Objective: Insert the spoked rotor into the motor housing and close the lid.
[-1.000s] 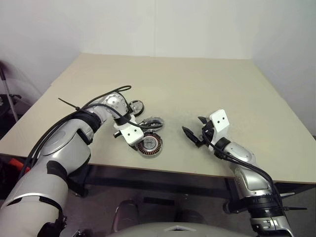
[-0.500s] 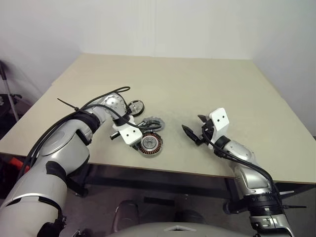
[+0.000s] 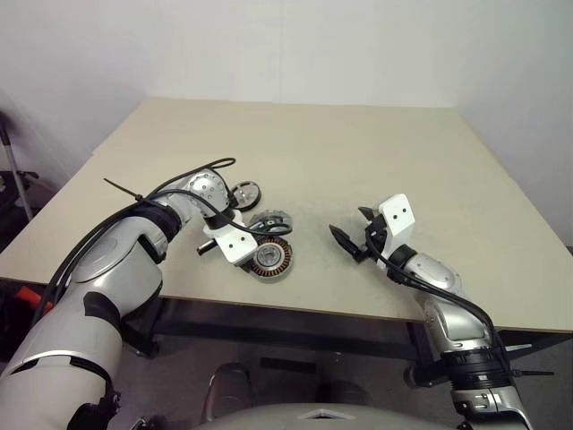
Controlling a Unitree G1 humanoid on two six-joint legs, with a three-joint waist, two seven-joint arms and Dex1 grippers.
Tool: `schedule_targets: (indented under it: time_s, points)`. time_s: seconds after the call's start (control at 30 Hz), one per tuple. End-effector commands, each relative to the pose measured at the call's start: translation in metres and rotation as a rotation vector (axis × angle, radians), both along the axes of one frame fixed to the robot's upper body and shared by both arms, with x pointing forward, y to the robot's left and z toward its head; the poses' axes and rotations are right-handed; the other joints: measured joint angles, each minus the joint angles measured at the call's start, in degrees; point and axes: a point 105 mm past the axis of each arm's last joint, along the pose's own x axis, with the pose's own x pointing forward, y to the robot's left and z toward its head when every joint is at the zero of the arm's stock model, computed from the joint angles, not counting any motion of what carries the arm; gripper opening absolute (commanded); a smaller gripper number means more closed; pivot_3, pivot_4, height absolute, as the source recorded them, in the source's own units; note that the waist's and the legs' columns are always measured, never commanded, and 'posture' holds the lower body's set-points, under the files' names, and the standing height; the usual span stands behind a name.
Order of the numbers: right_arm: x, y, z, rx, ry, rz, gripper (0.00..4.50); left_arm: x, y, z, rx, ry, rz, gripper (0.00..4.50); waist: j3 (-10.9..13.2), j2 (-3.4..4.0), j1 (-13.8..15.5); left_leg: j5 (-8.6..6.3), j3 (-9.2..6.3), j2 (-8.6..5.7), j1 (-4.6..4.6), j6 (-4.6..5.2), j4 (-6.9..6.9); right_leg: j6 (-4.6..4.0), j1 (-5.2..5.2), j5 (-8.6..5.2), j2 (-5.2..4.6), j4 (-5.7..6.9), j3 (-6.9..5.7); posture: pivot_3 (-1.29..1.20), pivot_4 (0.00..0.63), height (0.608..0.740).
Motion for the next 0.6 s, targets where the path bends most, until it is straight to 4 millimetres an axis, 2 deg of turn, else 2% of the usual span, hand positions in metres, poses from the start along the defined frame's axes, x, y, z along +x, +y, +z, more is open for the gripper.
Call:
schedule_targets:
  time_s: [0.03, 0.3, 0.37, 0.6]
  points:
    - [0.005, 0.002, 0.015, 0.005, -0.06, 0.006, 4.44, 0.009, -0.002, 0.014, -0.011, -0.04, 0.015, 0.01, 0.0, 0.0, 0.0, 0.0, 0.0, 0.0, 0.0, 0.0, 0.0, 0.0, 0.0, 0.0, 0.0, 0.0, 0.0, 0.0, 0.0, 0.74]
    - [0.006, 0.003, 0.015, 0.005, -0.064, 0.012, 4.44, 0.028, -0.031, 0.049, -0.108, -0.123, 0.053, 0.01, 0.2, -0.31, 0.0, 0.01, 0.0, 0.0, -0.11, 0.0, 0.01, -0.01, -0.07, 0.01, -0.01, -0.02, -0.01, 0.0, 0.0, 0.74]
    - [0.006, 0.003, 0.015, 0.005, -0.066, 0.013, 4.44, 0.032, -0.035, 0.052, -0.113, -0.15, 0.064, 0.01, 0.2, -0.32, -0.1, -0.01, 0.0, -0.01, -0.15, 0.02, 0.0, -0.34, -0.09, 0.19, 0.0, -0.05, -0.01, 0.0, 0.0, 0.74]
    - [0.003, 0.0, 0.017, 0.0, -0.07, 0.003, 4.44, 0.047, -0.052, 0.055, -0.133, -0.255, 0.13, 0.01, 0.2, -0.32, -0.4, -0.06, 0.0, -0.02, -0.45, 0.1, -0.04, -0.38, -0.26, 0.17, 0.02, -0.26, -0.02, 0.0, 0.0, 0.74]
